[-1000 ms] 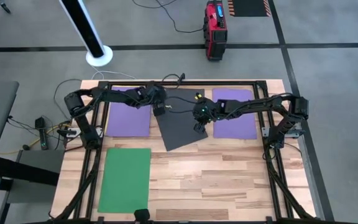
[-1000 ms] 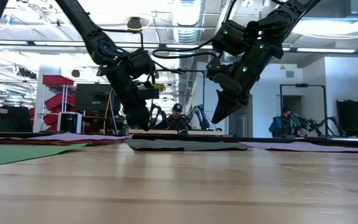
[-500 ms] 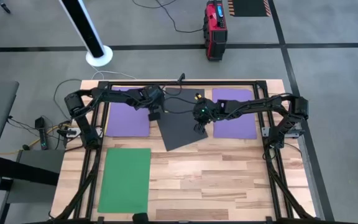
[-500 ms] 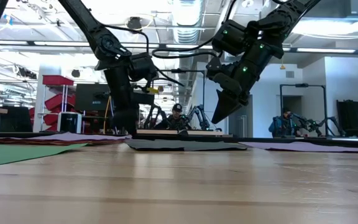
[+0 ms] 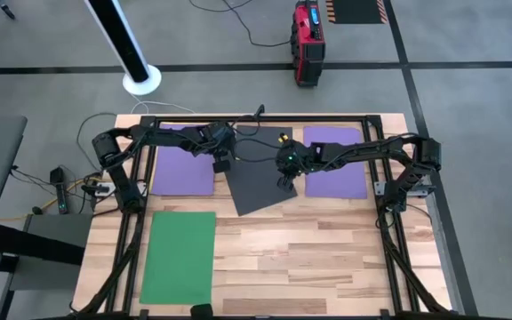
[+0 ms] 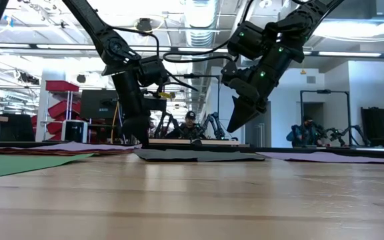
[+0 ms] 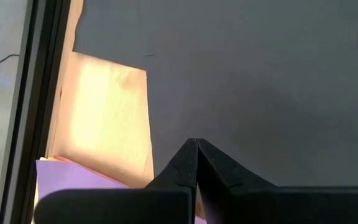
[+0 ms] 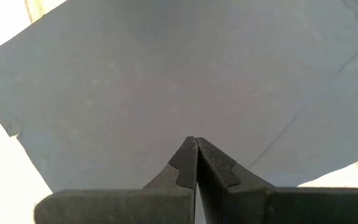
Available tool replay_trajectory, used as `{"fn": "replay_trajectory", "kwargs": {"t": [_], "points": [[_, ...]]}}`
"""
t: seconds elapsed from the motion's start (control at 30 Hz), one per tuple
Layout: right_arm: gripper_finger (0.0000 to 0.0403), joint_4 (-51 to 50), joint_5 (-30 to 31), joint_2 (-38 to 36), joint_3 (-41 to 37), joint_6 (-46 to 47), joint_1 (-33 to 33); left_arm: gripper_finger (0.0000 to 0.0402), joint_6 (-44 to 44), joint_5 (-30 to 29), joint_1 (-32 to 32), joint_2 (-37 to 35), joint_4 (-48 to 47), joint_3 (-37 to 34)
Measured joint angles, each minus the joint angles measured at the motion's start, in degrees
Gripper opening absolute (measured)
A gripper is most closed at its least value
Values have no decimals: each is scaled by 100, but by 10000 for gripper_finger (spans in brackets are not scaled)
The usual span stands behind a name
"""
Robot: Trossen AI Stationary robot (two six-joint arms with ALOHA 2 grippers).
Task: Organize paper
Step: Stack the left black paper on the other black paper
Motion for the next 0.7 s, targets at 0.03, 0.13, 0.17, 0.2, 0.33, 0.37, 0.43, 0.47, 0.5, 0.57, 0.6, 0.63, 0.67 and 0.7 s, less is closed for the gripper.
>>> {"fn": "replay_trajectory", "kwargs": {"t": [0.03,0.13,0.17,0.2,0.33,0.37,0.43,0.47,0.5,0.57,0.6,0.63,0.67,0.7], "points": [[0,0,0,-1,0,0,0,0,0,0,0,0,0,0],[0,0,-2,-1,0,0,0,0,-6,78,0,0,0,0],[0,0,0,0,0,0,0,0,-7,160,6,0,0,0],[0,0,0,1,0,0,0,0,-8,233,9,0,0,0],[0,-1,0,-1,0,0,0,0,-80,467,9,0,6,0],[0,-1,0,-1,0,0,0,0,-93,468,9,0,7,0],[0,0,0,0,0,0,0,0,-98,468,23,5,-8,-2],[0,-1,0,-1,0,0,2,0,-122,466,26,43,8,-1],[0,-2,0,-1,0,0,2,0,-135,466,30,87,31,-1],[0,-3,0,1,0,1,2,0,-171,468,68,148,-67,-13],[0,-3,-1,-1,0,2,2,0,-179,461,68,239,-14,1],[0,2,0,-1,0,2,2,0,-189,452,68,272,58,37],[0,-4,0,1,0,2,3,0,-215,453,72,292,76,42],[0,-10,0,-1,0,6,12,0,-220,425,72,355,110,49]]}}
